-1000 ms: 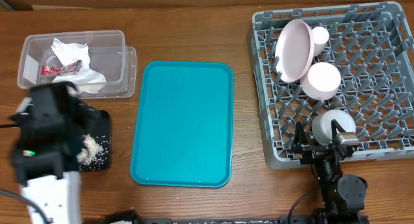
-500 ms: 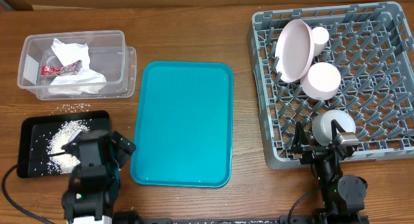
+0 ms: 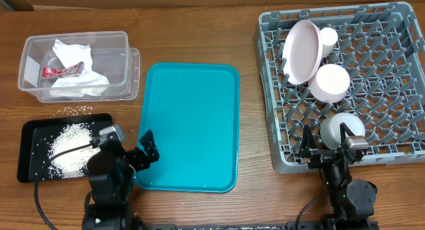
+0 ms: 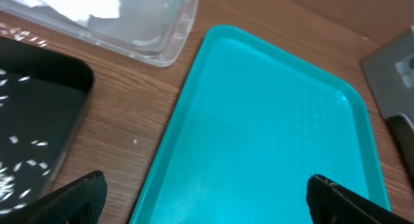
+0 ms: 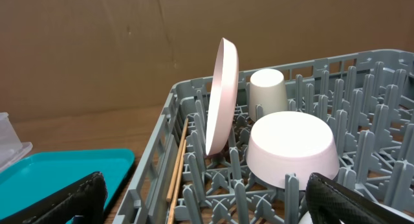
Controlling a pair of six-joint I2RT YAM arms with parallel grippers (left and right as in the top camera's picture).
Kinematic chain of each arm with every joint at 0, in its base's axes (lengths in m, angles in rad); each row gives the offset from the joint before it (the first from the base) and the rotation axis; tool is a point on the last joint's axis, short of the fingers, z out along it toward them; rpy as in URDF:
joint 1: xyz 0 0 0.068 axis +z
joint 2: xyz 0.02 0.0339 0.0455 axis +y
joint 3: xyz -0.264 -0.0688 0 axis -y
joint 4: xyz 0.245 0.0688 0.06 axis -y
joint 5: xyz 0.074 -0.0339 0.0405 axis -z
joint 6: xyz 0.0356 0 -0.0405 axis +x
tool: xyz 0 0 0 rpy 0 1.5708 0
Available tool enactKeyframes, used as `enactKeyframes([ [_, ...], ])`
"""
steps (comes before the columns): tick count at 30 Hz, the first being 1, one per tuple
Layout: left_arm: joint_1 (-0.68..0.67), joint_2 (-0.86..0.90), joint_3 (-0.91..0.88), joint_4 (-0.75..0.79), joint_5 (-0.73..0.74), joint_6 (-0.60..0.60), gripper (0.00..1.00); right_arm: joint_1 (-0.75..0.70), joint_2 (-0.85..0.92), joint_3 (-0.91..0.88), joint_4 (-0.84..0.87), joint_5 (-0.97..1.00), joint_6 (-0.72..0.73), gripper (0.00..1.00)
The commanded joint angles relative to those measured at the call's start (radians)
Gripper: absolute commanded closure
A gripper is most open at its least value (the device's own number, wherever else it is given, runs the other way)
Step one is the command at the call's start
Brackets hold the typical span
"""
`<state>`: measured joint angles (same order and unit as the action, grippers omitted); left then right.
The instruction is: Sort waste into correct bins and load items into the dishwasher
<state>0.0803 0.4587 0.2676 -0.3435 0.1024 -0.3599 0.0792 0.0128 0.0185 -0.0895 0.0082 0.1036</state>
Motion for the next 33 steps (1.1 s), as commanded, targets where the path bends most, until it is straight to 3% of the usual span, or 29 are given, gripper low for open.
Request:
enactKeyframes([
  [1, -0.022, -0.069, -0.063, 0.041, 0.048, 0.071, 0.00, -0.004, -0.010, -0.010, 0.006, 0.013, -0.003, 0.00],
  [11, -0.089, -0.300, -0.264, 0.291, 0.035, 0.122, 0.00, -0.004, -0.010, -0.010, 0.006, 0.013, -0.003, 0.00],
  [21, -0.094, -0.459, -0.263, 0.291, -0.094, 0.121, 0.00, -0.004, -0.010, -0.010, 0.006, 0.013, -0.003, 0.00],
  [33, -0.094, -0.455, -0.263, 0.483, -0.118, 0.151, 0.00, -0.004, -0.010, -0.010, 0.006, 0.013, -0.003, 0.00],
])
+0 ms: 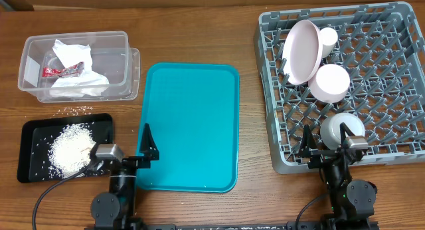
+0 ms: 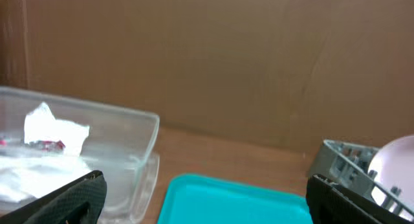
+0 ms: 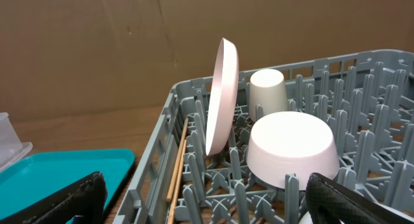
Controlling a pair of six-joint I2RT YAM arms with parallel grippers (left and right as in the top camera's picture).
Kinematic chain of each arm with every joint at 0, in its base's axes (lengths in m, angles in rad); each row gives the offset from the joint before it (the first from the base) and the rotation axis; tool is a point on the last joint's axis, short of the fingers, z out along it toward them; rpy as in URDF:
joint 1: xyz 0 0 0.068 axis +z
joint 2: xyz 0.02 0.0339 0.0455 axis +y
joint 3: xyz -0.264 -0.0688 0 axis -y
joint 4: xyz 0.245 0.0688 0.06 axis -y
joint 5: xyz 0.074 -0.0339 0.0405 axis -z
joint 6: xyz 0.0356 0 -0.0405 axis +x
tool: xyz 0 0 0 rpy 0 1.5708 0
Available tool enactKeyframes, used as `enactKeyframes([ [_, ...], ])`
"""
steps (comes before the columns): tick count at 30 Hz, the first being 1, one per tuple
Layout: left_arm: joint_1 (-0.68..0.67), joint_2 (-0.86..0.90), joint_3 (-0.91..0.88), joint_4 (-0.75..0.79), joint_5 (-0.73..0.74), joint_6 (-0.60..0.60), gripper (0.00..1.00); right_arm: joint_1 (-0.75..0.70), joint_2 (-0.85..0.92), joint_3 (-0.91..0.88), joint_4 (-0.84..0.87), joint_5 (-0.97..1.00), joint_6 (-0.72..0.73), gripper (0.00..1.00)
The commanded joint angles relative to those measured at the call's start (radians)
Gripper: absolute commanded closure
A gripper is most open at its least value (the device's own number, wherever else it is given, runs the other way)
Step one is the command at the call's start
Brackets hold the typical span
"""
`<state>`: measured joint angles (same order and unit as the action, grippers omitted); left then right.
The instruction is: Sort waste into correct bins and load items into the dishwasher
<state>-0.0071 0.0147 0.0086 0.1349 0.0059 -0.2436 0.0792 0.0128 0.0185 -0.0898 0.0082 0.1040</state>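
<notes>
The teal tray (image 1: pixel 192 110) lies bare in the middle of the table. The grey dish rack (image 1: pixel 265 90) at the right holds a pink plate (image 3: pixel 223 94) on edge, a white cup (image 3: pixel 266 88), an upturned pink bowl (image 3: pixel 294 146), wooden chopsticks (image 3: pixel 176 166) and a pale bowl (image 1: pixel 335 123). My left gripper (image 1: pixel 126 152) is open and empty at the tray's near left corner, looking level across the tray (image 2: pixel 226 198). My right gripper (image 1: pixel 325 140) is open and empty at the rack's near edge.
A clear bin (image 1: pixel 126 57) with paper and a red wrapper stands at the back left. A black tray (image 1: pixel 33 130) with a heap of rice lies at the front left. Loose rice grains (image 1: pixel 76 110) dot the wood between them.
My left gripper, which was tilted down over the tray's left edge beside the black tray, now sits lower and level at the table's front, still open. The right arm has not moved.
</notes>
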Motion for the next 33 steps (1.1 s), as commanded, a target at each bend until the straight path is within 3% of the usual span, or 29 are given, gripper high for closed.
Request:
enactKeyframes([
  [1, -0.006, -0.011, -0.004, -0.009, -0.021, 0.035, 0.00, -0.004, -0.010, -0.010, 0.006, 0.013, -0.004, 0.00],
  [8, -0.006, -0.011, -0.004, -0.207, -0.012, 0.034, 0.00, -0.004, -0.010, -0.010, 0.006, 0.013, -0.004, 0.00],
  [33, -0.006, -0.010, -0.004, -0.212, -0.006, 0.034, 0.00, -0.004, -0.010, -0.010, 0.006, 0.013, -0.004, 0.00],
])
